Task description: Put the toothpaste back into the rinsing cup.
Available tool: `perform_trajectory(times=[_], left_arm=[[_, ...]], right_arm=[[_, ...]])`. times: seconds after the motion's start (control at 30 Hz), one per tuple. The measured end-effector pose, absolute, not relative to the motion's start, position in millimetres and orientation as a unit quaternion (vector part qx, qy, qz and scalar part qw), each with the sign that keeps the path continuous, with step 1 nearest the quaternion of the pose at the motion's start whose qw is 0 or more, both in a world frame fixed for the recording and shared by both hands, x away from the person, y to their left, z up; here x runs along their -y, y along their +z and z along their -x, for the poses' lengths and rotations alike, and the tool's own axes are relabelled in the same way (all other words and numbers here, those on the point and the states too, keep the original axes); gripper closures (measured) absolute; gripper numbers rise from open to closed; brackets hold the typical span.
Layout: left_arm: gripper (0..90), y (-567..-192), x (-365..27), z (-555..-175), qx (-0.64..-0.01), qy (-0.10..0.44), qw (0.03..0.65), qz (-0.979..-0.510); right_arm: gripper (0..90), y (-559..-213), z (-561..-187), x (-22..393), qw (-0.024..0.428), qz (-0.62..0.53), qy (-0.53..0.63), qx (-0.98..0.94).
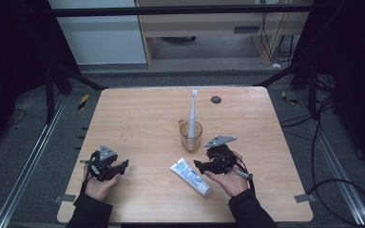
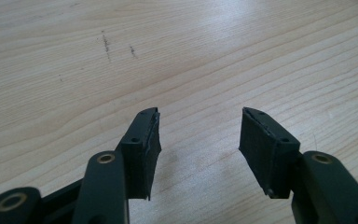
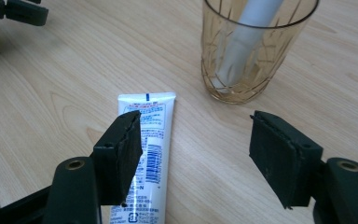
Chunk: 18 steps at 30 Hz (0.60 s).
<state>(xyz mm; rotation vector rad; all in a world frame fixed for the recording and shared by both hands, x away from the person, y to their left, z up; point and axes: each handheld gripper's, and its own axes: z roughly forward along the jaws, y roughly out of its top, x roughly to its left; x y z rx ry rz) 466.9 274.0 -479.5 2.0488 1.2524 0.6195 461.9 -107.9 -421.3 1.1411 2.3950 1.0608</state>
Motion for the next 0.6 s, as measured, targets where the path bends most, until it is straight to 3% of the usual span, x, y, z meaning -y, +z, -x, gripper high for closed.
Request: perform_trajectory(times=[0.6], left_arm=[[47.7,-480.4,-273.4,-467.2,-0.476,0.234,0.322,-0.784]], right_arm=[[34.8,-440.4,-462.1,81.0,0.112,-0.384,0.348,-0.848]])
